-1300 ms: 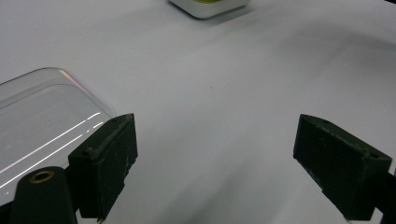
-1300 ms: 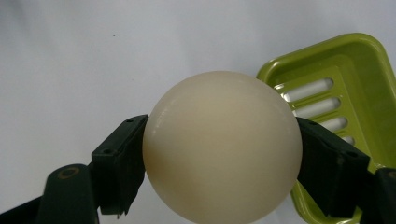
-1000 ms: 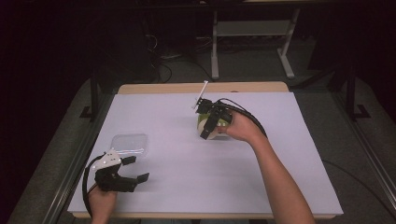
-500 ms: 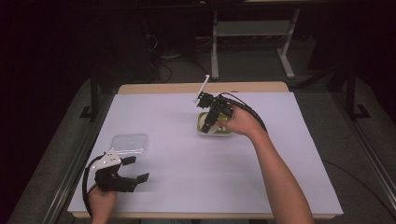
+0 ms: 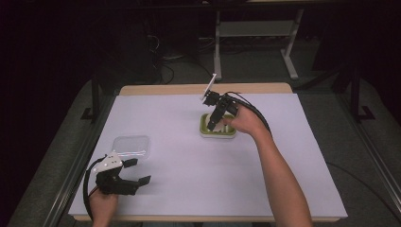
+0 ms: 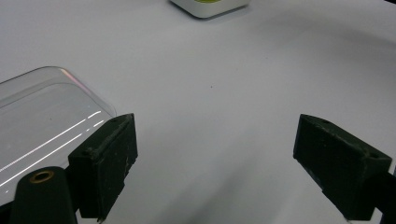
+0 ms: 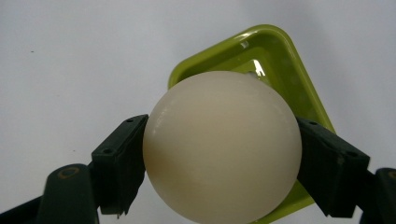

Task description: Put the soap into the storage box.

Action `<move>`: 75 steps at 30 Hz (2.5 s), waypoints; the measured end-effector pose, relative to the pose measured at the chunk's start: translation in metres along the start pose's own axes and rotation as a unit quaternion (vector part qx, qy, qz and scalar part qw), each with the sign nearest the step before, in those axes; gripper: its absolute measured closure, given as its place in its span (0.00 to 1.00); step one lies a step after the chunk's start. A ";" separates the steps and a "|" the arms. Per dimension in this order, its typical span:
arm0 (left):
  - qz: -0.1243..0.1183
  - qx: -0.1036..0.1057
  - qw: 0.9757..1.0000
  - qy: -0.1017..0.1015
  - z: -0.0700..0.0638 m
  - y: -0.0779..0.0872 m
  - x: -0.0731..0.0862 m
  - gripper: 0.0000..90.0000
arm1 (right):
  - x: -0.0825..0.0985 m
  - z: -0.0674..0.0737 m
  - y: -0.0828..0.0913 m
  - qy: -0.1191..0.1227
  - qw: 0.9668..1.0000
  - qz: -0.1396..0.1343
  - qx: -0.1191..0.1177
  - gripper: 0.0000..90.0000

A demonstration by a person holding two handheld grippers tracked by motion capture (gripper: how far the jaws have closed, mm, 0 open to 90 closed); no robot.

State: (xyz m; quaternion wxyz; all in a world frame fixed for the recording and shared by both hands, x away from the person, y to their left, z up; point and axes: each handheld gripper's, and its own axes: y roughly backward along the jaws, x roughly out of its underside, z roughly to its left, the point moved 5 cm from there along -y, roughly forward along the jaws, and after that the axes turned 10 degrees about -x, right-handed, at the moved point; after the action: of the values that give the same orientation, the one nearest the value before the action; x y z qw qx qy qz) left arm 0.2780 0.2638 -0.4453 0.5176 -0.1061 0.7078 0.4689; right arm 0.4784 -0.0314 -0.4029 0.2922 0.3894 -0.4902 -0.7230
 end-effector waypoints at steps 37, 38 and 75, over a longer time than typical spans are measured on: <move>0.001 0.001 1.000 -0.003 0.000 0.000 0.001 0.15 | 0.001 -0.030 -0.018 -0.057 0.998 0.013 0.013 0.24; 0.002 0.002 1.000 -0.003 0.000 0.000 0.001 0.15 | 0.001 -0.031 -0.019 -0.056 0.998 0.014 0.015 0.24; 0.000 0.000 1.000 0.000 0.001 0.000 0.000 0.14 | 0.001 -0.037 -0.034 -0.067 0.997 0.038 0.015 0.24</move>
State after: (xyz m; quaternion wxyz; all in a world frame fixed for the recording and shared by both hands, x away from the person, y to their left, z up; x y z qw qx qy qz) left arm 0.2781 0.2649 -0.4456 0.5174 -0.1062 0.7082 0.4685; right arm 0.5077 -0.0378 -0.4428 0.2797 0.3256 -0.5339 -0.7285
